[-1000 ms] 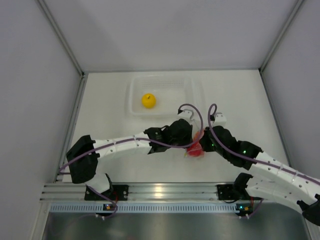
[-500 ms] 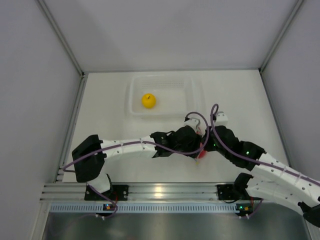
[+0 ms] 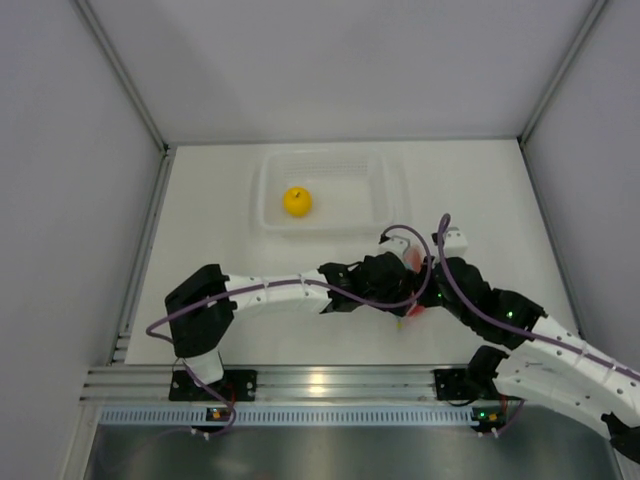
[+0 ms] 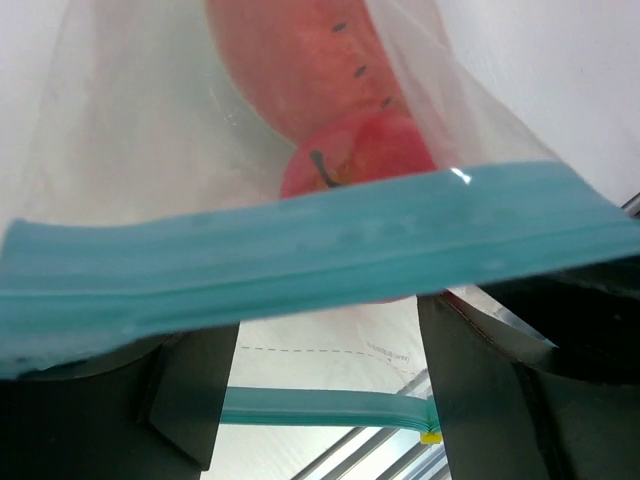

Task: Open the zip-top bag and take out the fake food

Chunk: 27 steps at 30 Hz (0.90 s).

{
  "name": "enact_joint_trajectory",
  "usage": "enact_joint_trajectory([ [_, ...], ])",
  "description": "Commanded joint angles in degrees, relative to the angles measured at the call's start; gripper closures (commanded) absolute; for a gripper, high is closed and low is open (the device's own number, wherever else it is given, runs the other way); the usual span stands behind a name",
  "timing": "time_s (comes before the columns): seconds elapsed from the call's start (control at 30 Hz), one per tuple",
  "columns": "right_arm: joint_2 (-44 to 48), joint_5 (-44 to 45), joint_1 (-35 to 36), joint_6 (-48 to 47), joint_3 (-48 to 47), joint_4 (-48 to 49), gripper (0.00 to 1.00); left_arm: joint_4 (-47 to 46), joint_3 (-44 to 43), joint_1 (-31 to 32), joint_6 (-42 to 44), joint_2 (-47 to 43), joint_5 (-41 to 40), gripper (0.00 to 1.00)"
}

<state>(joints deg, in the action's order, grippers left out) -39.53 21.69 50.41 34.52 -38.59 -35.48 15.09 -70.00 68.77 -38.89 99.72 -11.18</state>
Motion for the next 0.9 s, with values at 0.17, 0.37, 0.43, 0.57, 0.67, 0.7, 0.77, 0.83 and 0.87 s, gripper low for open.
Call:
enact_joint_trajectory([
  [0.17, 4.02, -1.56, -0.67, 1.25, 3.43, 0.68, 1.0, -6.92, -1.55, 0.4, -0.57, 2.06, 2.76, 0.21],
  [0.37, 5.07, -9.19, -0.67, 1.33, 3.52, 6.72, 1.0, -6.13, 2.05, 0.92, -0.83, -2.5, -8.23, 0.28],
  [0.43, 5.69, -10.96, -0.67, 2.91, 3.96, 9.02, 1.0, -4.99, 3.29, 0.84, -0.83, -3.56, -11.91, 0.28],
  [0.57, 4.73, -17.1, -0.67, 6.24, 5.63, 16.57, 1.0, -1.39, 3.9, 0.57, -0.13, -6.29, -16.67, 0.28],
  [0.67, 3.23, -20.36, -0.84, 10.29, 7.91, 24.39, 1.0, 0.81, 4.96, 0.14, 0.49, -9.54, -18.87, 0.28],
  [0.7, 2.27, -20.9, -0.84, 11.43, 9.39, 26.41, 1.0, 1.95, 5.13, 0.05, 0.83, -11.37, -19.31, 0.28],
  [0.77, 1.04, -23.43, -0.84, 14.25, 10.72, 32.65, 1.0, 3.53, 5.66, -0.04, 1.1, -13.49, -20.02, 0.27],
  [0.83, -1.24, -23.54, -1.02, 14.78, 11.08, 34.69, 1.0, 4.5, 5.83, -0.04, 2.33, -15.95, -18.62, 0.27],
  [0.87, -2.12, -22.58, -1.11, 14.61, 10.9, 34.61, 1.0, 4.59, 6.01, -0.04, 2.68, -16.57, -14.96, 0.27],
])
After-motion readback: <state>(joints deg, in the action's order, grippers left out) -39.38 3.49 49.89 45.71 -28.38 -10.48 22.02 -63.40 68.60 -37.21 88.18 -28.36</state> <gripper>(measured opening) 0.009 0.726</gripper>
